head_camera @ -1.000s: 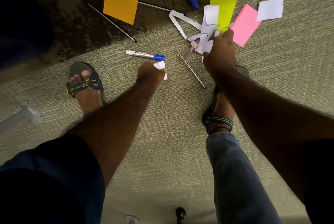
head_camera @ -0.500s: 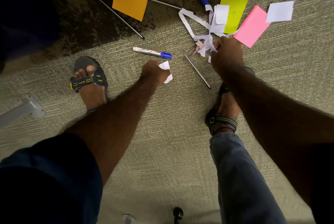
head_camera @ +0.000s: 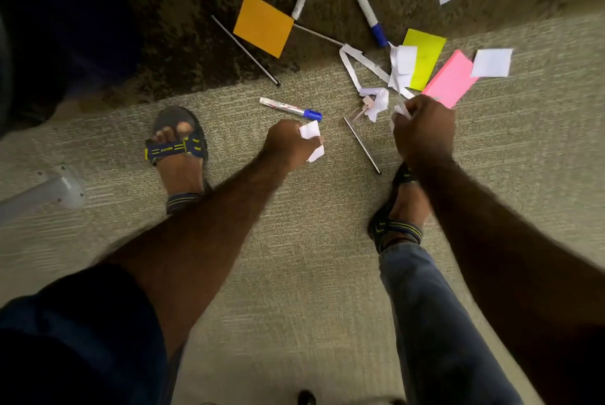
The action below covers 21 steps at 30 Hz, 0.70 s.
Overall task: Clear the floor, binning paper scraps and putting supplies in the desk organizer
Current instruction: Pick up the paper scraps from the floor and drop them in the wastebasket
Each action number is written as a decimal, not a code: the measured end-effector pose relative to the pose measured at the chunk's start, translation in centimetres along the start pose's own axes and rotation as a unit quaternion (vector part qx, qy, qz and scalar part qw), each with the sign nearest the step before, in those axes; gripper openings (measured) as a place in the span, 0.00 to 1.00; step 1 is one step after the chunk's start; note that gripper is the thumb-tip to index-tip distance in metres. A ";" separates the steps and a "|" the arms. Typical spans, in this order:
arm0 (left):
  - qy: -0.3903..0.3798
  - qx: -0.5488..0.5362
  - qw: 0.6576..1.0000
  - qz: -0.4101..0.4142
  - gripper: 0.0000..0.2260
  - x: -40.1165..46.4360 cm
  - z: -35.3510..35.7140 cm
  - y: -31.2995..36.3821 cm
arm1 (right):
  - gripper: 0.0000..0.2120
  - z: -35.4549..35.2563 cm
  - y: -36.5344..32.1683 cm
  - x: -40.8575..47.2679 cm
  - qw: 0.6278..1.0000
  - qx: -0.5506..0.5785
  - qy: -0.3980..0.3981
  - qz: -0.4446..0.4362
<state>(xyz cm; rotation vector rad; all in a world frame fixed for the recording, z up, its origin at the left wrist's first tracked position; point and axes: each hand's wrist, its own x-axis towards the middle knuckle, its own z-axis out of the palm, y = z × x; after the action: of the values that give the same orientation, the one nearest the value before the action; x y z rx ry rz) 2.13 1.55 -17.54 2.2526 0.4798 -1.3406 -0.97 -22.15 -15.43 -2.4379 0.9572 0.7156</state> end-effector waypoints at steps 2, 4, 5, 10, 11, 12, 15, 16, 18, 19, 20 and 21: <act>0.021 -0.031 0.999 0.027 0.12 -1.1 -0.4 0.6 | 0.10 -1.0 -0.8 -0.7 0.999 -0.001 0.027 -0.021; 0.046 -0.053 0.996 0.058 0.15 -2.2 -1.9 1.0 | 0.10 -1.8 -2.8 -1.8 0.998 0.009 0.036 -0.058; 0.061 -0.064 0.993 0.072 0.16 -2.7 -2.8 1.2 | 0.10 -2.2 -4.1 -2.4 0.996 0.010 0.039 -0.074; 0.170 -0.195 0.961 0.096 0.14 -5.1 -7.7 1.7 | 0.12 -4.0 -11.5 -5.2 0.990 0.057 0.055 -0.119; 0.193 -0.216 0.952 0.095 0.14 -5.6 -8.7 1.6 | 0.12 -4.3 -13.1 -5.9 0.988 0.074 0.056 -0.123; 0.212 -0.231 0.945 0.093 0.15 -6.2 -9.8 1.4 | 0.11 -4.6 -14.7 -6.7 0.986 0.087 0.058 -0.133; 0.258 -0.275 0.922 0.087 0.16 -8.0 -13.2 0.9 | 0.10 -5.2 -19.7 -8.9 0.976 0.109 0.070 -0.173; 0.268 -0.294 0.914 0.081 0.15 -8.7 -14.3 0.6 | 0.10 -5.4 -21.4 -9.6 0.973 0.121 0.071 -0.184; 0.289 -0.326 0.898 0.069 0.13 -10.0 -16.6 -0.4 | 0.08 -5.8 -24.6 -11.3 0.965 0.149 0.071 -0.204; 0.299 -0.336 0.890 0.068 0.13 -10.7 -17.6 -1.0 | 0.07 -5.9 -26.1 -12.2 0.961 0.160 0.074 -0.213; 0.306 -0.346 0.884 0.069 0.13 -11.4 -18.7 -1.7 | 0.06 -6.0 -27.5 -13.0 0.958 0.170 0.076 -0.219; 0.313 -0.356 0.877 0.072 0.13 -12.2 -19.8 -2.4 | 0.06 -6.1 -28.8 -13.9 0.955 0.177 0.074 -0.224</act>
<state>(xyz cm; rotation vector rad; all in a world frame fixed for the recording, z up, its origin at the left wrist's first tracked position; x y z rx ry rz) 9.53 13.89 0.82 1.9568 0.8346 -0.2246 12.73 0.80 3.24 -2.2803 0.4926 0.1846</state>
